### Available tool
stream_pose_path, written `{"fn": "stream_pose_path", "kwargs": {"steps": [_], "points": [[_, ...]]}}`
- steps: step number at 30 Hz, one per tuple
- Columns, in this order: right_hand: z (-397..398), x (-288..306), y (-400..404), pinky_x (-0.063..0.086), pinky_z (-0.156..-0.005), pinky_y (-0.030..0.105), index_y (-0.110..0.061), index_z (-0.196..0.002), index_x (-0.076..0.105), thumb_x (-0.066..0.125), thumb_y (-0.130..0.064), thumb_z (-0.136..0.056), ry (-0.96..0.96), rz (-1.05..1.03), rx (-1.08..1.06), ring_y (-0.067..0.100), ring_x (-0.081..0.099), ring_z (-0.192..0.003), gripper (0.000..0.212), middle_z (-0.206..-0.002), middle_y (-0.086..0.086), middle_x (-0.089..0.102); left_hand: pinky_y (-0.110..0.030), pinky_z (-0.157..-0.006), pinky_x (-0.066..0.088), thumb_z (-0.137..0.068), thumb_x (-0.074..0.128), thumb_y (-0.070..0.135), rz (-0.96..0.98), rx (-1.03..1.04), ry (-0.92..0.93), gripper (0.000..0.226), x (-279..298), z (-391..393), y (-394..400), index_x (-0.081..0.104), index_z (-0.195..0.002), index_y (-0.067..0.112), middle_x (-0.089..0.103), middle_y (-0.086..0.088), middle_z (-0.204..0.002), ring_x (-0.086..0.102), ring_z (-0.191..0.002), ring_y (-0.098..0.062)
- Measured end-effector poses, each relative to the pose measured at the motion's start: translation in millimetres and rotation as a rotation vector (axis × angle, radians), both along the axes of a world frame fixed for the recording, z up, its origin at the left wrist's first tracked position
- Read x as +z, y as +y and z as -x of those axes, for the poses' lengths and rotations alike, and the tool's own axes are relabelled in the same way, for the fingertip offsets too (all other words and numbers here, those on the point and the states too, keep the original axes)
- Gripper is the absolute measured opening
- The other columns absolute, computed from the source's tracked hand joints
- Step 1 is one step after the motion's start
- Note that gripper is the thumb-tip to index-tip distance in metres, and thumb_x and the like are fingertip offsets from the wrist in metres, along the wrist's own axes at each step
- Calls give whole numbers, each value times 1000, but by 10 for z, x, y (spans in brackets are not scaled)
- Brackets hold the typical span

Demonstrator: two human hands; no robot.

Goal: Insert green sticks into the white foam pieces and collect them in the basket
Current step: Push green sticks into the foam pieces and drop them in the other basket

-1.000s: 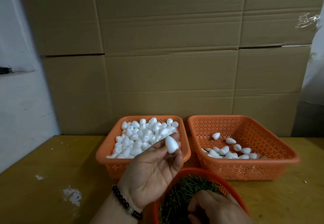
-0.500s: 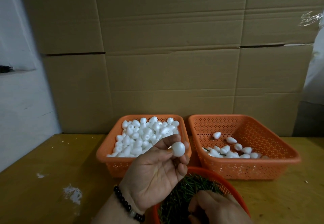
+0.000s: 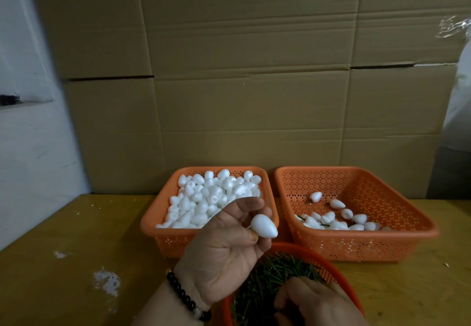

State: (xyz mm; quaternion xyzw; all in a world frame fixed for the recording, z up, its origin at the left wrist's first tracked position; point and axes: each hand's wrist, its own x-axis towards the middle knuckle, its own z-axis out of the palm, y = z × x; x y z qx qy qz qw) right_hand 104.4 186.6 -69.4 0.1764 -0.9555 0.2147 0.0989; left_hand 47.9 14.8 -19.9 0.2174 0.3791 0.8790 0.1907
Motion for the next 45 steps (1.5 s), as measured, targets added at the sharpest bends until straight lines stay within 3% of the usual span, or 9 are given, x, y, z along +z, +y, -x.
{"fn": "stream_pose_path", "kwargs": {"steps": [4, 10, 16, 25, 33, 45], "points": [[-2, -2, -2, 16, -79, -5, -43, -107, 45, 44, -57, -86, 16, -9, 6, -11, 38, -98, 26, -113, -27, 50, -28, -69, 54, -64, 51, -14, 56, 76, 18, 45, 10, -17, 37, 75, -91, 14, 66, -6, -90, 65, -80, -15], [1, -3, -16, 16, -80, -5, -42, -106, 45, 43, -56, -86, 18, -23, 17, -24, 27, -77, 25, -109, -27, 50, -30, -68, 54, -64, 53, -11, 90, 131, 11, 46, 24, -37, 73, 75, -94, 16, 63, -5, -89, 64, -77, -15], [1, 7, -19, 17, -80, -4, -42, -105, 45, 45, -56, -85, 8, -23, 19, -24, 27, -76, 24, -109, -27, 50, -34, -68, 55, -65, 54, -12, 121, 147, -33, 46, 31, -47, 83, 74, -99, 12, 62, -10, -87, 65, -77, -18], [-20, 25, -23, 17, -80, -5, -43, -104, 45, 45, -56, -85, 3, -15, 9, -23, 23, -77, 23, -110, -29, 50, -35, -69, 58, -78, 31, -25, 106, 189, -85, 52, 57, -67, 110, 73, -80, 5, 65, -12, -79, 67, -75, -22], [-24, 46, -30, 17, -80, -4, -42, -107, 45, 43, -55, -86, 3, -19, 16, -23, 26, -75, 24, -108, -29, 49, -30, -61, 55, -72, 30, -25, 133, 191, -97, 53, 44, -71, 106, 71, -73, 8, 65, -11, -83, 66, -70, -19], [-12, 3, -26, 17, -79, -5, -43, -107, 44, 44, -56, -84, 22, -15, 0, -22, 26, -77, 26, -107, -31, 49, -35, -68, 57, -65, 49, -14, 101, 119, -90, 38, 62, -75, 105, 73, -86, 7, 65, -14, -91, 68, -80, -26]]}}
